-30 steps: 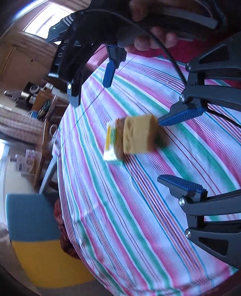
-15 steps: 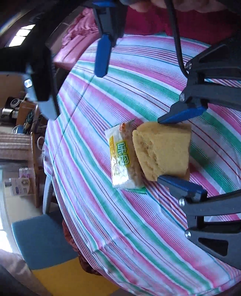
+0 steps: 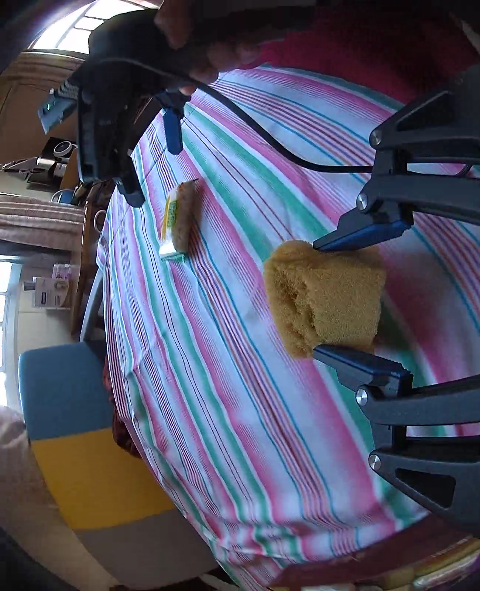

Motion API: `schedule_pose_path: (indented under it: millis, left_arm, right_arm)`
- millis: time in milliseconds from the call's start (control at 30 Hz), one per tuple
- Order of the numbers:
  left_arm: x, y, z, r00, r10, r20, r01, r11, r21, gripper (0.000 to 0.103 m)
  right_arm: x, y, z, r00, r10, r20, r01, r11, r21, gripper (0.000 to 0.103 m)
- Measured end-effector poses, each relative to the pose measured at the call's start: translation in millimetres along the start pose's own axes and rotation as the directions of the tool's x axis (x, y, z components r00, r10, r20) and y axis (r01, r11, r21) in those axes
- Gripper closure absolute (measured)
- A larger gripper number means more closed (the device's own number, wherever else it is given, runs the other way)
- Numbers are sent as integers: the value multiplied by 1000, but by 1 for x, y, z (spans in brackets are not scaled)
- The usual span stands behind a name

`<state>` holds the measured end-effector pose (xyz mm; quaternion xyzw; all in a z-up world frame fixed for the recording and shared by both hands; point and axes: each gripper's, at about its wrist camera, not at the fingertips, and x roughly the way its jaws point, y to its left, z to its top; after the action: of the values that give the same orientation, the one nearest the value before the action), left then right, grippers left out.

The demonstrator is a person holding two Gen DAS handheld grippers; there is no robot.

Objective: Organize objects
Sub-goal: 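Grasp the yellow sponge with the left tool while the right tool grasps the WEIDAN bar, then carry the sponge to the tray and release it with the left tool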

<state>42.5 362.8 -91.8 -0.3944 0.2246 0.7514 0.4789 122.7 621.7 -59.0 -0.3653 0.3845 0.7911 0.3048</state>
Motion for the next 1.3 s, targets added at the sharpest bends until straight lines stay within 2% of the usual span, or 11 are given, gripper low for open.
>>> schedule_pose_path:
  millis: [167,333,400,500,667,733,767,800,833,967,1300]
  left_arm:
    - [-9,14,-13,1000,-15,8,15,1000,-26,53]
    - [-6,19,-13,999,-36,16,37,998,-46,53]
    - [-5,20,-11,999,-44,16,45,997,-57,53]
    - [-5,22,-12,998,-52,17,53,996,-71,53]
    - [-5,22,-12,998,-54,16,55,996,-76,53]
    - [-5,22,-12,998,-54,17,55,995,-79,53]
    - [-4,22,-12,998,-55,19,56,995,-82,53]
    - [-4,22,-12,998,-55,20,56,995,-84,53]
    - [-4,22,-12,998,-55,22,56,995,-87,53]
    - [-7,22,-14,998,-50,27,52,995,-90,53]
    - [-45,33,-17,996,22,88,-12,993,-118,53]
  right_arm:
    - [11,36,-4,996,-82,-28,73,969,-236,13]
    - [33,68,2,987,-154,-52,99,824,-558,13]
    - [47,73,3,977,-199,-81,97,746,-658,13]
    - [67,72,5,957,-265,-122,89,662,-744,13]
    - [88,65,8,937,-300,-178,43,608,-793,13]
    - [97,57,9,933,-314,-178,61,623,-780,21]
    - [96,54,12,940,-277,-199,35,658,-752,42]
    - [92,54,13,948,-242,-209,13,681,-732,57]
    - [89,55,13,951,-240,-197,22,685,-729,60]
    - [78,65,-2,958,-225,-179,26,687,-726,62]
    - [47,102,-71,968,-128,-214,-51,739,-672,62]
